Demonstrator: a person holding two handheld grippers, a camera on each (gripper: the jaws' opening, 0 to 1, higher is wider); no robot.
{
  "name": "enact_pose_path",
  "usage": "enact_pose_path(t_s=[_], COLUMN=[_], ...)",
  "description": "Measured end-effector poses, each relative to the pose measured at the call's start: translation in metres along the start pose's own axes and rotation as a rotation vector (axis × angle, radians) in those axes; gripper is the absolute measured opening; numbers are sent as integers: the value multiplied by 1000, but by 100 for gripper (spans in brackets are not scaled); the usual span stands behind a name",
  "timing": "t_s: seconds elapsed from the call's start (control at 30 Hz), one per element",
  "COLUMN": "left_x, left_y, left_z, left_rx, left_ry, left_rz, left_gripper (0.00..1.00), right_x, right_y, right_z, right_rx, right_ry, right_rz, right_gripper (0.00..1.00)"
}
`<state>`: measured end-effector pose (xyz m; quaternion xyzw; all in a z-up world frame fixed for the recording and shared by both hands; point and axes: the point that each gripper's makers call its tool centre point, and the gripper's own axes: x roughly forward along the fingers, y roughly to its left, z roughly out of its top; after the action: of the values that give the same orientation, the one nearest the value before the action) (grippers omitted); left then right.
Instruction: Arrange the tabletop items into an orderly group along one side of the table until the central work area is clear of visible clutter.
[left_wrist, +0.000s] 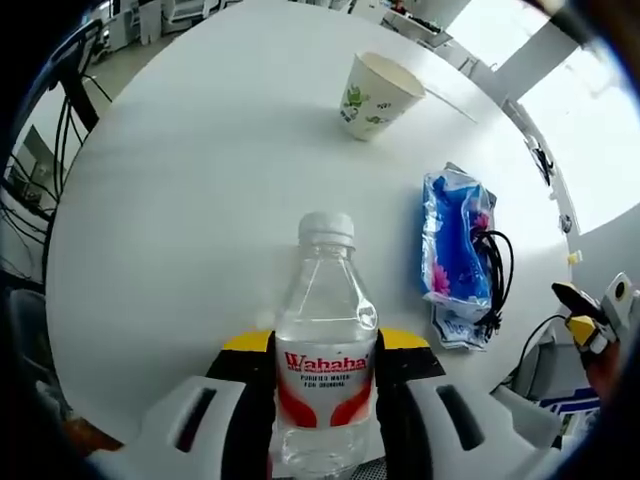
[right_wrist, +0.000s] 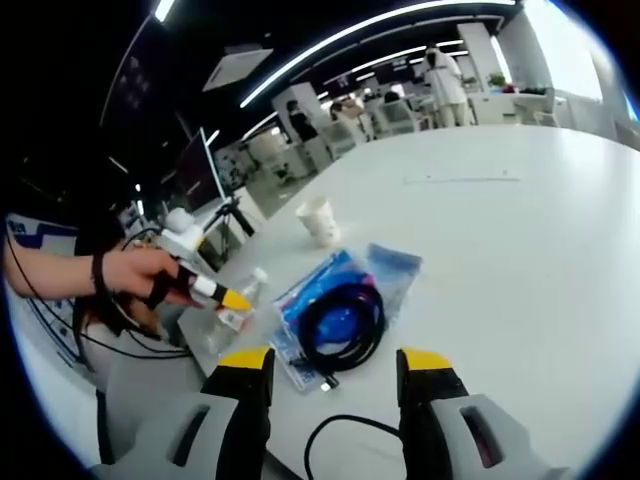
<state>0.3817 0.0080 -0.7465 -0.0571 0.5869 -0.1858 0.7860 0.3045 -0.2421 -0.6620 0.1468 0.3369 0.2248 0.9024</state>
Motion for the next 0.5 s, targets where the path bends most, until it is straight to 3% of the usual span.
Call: enact_pose_path(t_s=[0.5], left_x=[-24], left_y=[0], left_z=[9], left_rx=[36], left_ry=[-119], left_rz=[15], left_gripper=[37], right_x=[1], right_y=[3], right_z=[2], right_rx=[-5], right_ry=[-6], right_rz=[8], right_gripper=[48])
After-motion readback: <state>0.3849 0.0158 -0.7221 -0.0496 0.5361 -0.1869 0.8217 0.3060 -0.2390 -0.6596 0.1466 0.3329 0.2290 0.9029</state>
